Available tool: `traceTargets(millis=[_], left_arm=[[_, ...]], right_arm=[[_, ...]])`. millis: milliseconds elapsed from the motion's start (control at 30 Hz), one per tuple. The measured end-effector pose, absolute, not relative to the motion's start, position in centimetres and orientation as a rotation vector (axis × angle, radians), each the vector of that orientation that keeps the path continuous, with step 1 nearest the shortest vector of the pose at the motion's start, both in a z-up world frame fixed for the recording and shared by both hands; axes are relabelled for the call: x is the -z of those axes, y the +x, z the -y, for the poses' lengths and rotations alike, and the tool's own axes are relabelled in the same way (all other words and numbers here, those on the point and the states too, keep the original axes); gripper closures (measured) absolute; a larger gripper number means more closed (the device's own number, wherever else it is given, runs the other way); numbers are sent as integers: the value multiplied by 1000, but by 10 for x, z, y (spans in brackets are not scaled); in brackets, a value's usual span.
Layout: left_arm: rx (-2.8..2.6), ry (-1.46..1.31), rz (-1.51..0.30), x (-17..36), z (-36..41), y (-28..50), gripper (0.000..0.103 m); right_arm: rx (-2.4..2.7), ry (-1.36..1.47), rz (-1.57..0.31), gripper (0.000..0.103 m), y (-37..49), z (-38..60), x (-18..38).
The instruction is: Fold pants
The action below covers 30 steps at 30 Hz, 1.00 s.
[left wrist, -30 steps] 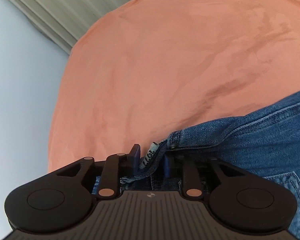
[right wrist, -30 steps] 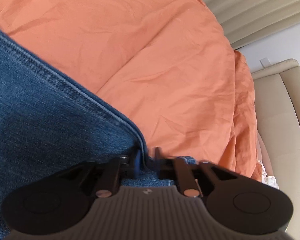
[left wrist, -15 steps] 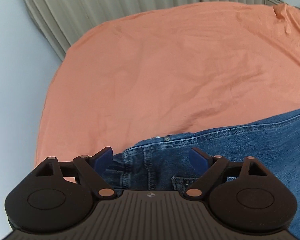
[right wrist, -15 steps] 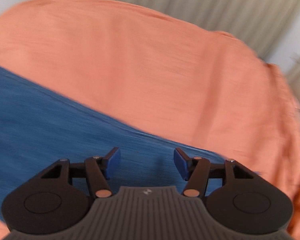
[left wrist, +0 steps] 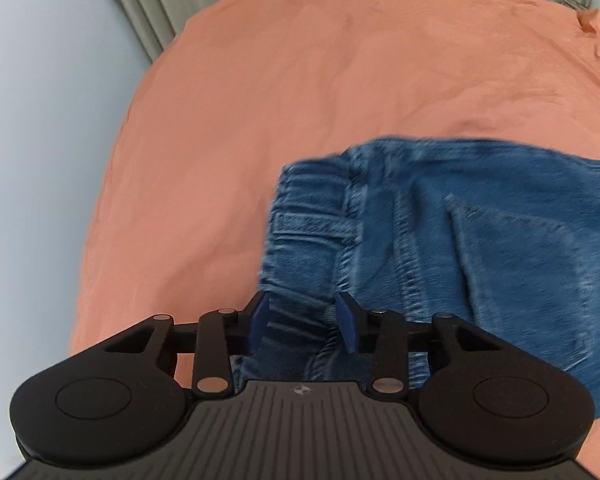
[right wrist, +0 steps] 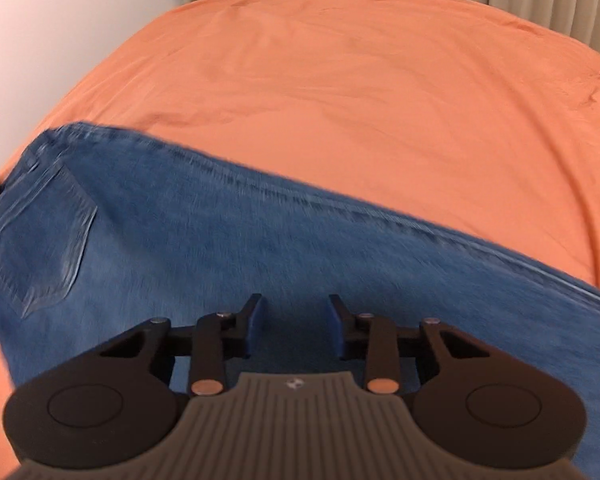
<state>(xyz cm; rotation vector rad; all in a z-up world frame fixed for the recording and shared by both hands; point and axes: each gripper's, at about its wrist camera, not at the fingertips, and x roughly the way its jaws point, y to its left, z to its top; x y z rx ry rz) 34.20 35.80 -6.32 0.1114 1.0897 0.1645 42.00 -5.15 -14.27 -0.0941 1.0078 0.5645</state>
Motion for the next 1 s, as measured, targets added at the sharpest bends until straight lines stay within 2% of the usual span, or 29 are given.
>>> traceTargets(millis=[33, 300, 467, 533, 733, 833, 1000], left_arm=[[-175, 108, -1093, 69, -363, 343, 61], [-151, 81, -1119, 101, -380, 357, 57], [-185, 123, -1092, 90, -375, 354, 45], [-205, 136, -1050, 79, -370, 346, 46], [-199, 93, -942, 50, -335, 319, 46], [-141, 61, -939, 43, -309, 311, 46], [-95, 68, -959, 53, -263, 302, 46]], right_arm=[[-547, -87, -1006, 73, 428, 45, 146], [-434, -87, -1002, 75, 481, 12, 165], [-410, -33, -1001, 75, 487, 14, 160], [-403, -14, -985, 73, 479, 29, 149], [-322, -4, -947, 70, 441, 135, 128], [-203, 11, -940, 64, 416, 223, 118], [49, 234, -924, 64, 375, 390, 101]])
